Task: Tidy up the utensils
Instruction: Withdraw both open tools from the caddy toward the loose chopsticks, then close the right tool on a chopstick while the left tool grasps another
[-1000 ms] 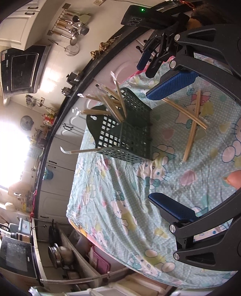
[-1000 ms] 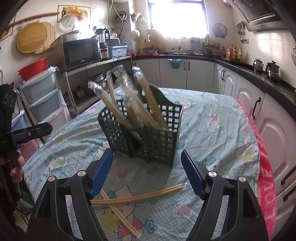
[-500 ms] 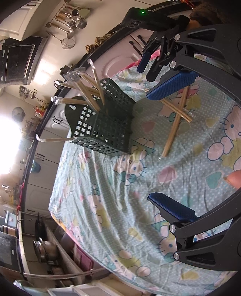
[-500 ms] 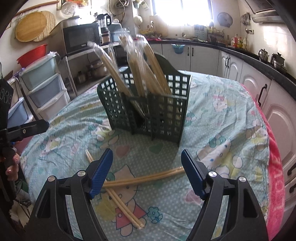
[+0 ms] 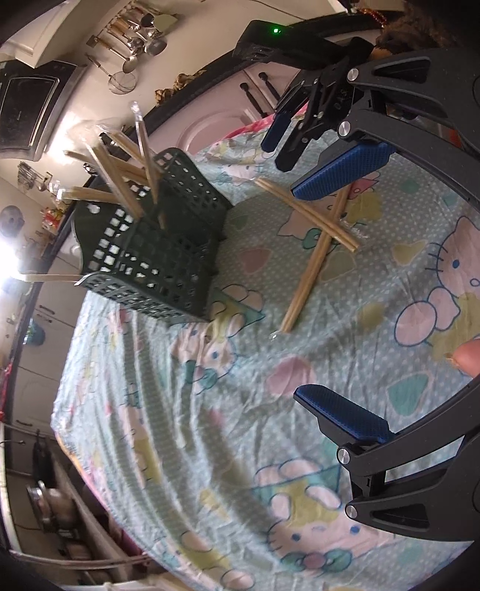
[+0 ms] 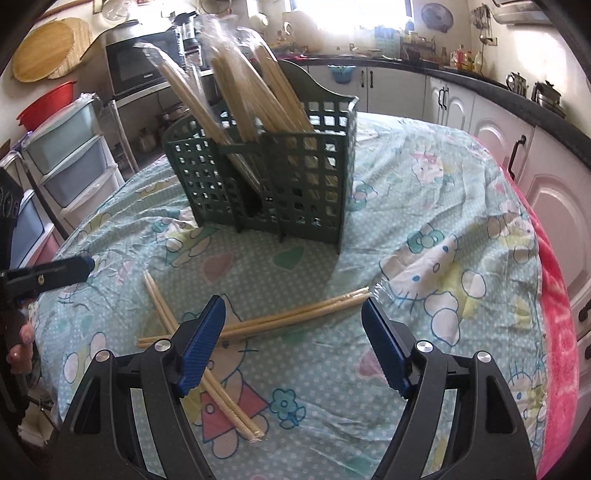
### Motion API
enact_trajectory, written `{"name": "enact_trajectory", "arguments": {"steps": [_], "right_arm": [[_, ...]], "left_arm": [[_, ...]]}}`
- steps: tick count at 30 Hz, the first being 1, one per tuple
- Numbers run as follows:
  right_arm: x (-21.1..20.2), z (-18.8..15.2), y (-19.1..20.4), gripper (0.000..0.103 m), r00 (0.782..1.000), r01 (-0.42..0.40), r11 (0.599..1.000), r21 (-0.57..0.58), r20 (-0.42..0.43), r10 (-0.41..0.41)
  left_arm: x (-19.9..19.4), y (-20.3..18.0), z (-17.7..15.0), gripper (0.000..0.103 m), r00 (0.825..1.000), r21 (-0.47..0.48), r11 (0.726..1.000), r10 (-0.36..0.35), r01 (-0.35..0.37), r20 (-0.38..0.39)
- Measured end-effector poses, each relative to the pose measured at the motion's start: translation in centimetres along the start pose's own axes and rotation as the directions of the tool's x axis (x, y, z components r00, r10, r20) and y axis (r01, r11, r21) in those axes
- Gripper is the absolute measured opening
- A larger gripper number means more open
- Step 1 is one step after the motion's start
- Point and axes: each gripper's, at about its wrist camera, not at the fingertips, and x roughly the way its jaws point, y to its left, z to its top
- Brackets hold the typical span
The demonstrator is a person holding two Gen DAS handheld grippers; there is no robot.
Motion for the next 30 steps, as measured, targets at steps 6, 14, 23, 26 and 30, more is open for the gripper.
{"name": "enact_trajectory", "arguments": {"steps": [6,14,23,26,30], "right_arm": [[0.5,-0.1,-1.3,0.074,1.000,0.014,0.999,0.031,-0.015,-0.013],[1.4,0.3,-2.8,0.073,0.999,0.017,0.997,0.075,-0.049,-0.013],[3.0,0.8,-4.5,0.065,0.994,0.000,0.989,0.148,-0.106,0.016],[3.8,1.1,-5.1,0.062,0.992,-0.004,0.982,0.187,-0.123,0.028],[4.7,1.3,-6.2,0.054,0.989,-0.008,0.966,0.259,-0.140,0.046]], "left_arm": [[1.6,0.4,-0.2,0.069,0.997,-0.050,0.998,-0.050,0.047,-0.061],[3.7,1.4,0.1,0.064,0.991,-0.133,0.989,-0.081,0.066,-0.110],[4.8,2.9,1.5,0.057,0.989,-0.229,0.971,-0.095,0.067,-0.114],[5.1,3.4,1.9,0.050,0.989,-0.253,0.966,-0.090,0.059,-0.115],[5.3,4.0,2.2,0.043,0.990,-0.284,0.958,-0.086,0.050,-0.114]]}}
